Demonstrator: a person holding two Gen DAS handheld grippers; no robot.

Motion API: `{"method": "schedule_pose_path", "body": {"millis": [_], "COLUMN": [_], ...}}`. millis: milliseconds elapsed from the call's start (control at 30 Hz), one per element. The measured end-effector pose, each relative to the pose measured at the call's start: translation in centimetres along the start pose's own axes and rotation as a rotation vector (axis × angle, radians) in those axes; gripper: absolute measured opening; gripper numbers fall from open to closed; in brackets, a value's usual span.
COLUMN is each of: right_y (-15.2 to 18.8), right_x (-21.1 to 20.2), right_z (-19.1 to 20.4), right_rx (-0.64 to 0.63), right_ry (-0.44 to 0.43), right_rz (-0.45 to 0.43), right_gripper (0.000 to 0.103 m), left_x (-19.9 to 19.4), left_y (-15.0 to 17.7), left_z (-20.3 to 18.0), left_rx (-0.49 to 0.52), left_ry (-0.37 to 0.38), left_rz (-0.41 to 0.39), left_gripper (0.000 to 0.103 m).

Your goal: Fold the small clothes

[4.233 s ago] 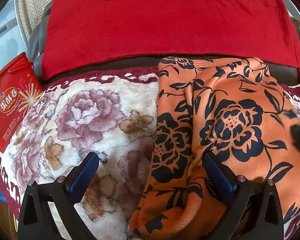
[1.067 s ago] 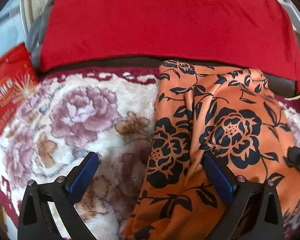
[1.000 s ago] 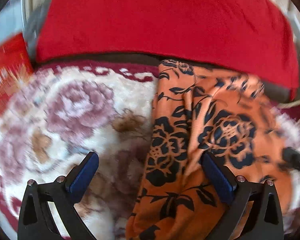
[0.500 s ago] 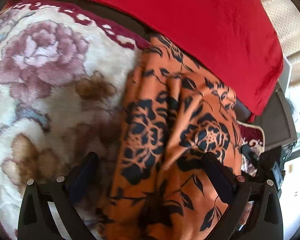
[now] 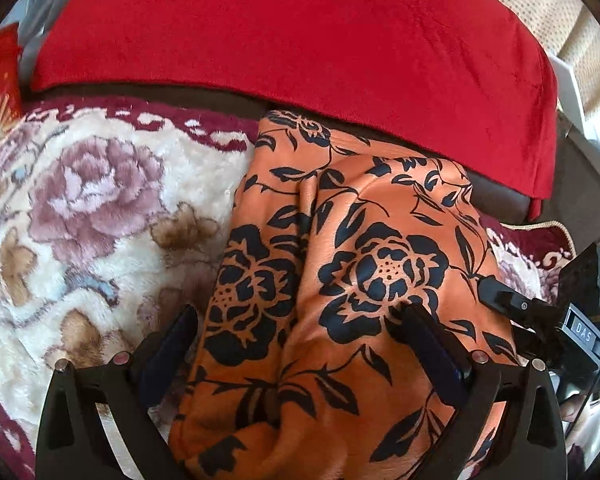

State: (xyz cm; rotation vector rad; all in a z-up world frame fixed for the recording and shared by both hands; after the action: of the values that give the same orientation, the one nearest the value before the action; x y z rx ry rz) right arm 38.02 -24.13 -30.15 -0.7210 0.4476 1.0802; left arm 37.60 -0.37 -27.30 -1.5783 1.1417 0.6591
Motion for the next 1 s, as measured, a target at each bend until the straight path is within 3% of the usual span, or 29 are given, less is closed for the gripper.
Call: {"method": "schedule_pose_path", "body": {"millis": [267,600,700,833,967,1000], "right_y": [0.2,0.5,0.5,0.6,0.7,0.8], "right_x": [0.6,0.5,0.5,0.4,0.2,0.2], "right_z": [0.5,0.1,0.0,0.1,0.5,0.7], "right_rx": [-0.011,-0.023,-0.026,-0.028,-0.036,-0.041], "right_ry": [0.005,-0.013,-0.016,-0.013,0.008,0.017], "right_rz": [-0.008,-0.025,-0.028,-0.031,-0.043,-0.048], "right_gripper": [0.075,0.075,0.075,0.075,0.070,0.067], "left_x": [-0.2,0.1,0.6,1.9,1.2,1.0], "left_y": [-0.2,-0.2,0.0,0.1,0.0,0.0], "left_z": [-1.8,-1.3,-0.4,0.9,0.8,0.7], "left_rx": [0.026,0.017,-0.008,-0.104,-0.088,-0.076], "left_ry": [-0.043,-0.025,0.035,0.212,0.245,0.240], "left_rz": [-0.021,-0.009,0.027,0.117,0.091,0.080], "left_gripper": [0.102,0.102,0.102,0.102,0.099,0.091]}}
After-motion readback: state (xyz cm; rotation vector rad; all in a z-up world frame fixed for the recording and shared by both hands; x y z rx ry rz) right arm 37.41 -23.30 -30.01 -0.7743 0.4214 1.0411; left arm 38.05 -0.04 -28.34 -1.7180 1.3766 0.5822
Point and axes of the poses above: each gripper's, at about its wrist camera, not at the fingertips, and x roughly the way its jaws point, z to its left, y to its underside, the point moved 5 cm from there along x, roughly the way its jaws point, and after that the axes turned 9 degrees about z, right-handed, at the moved point
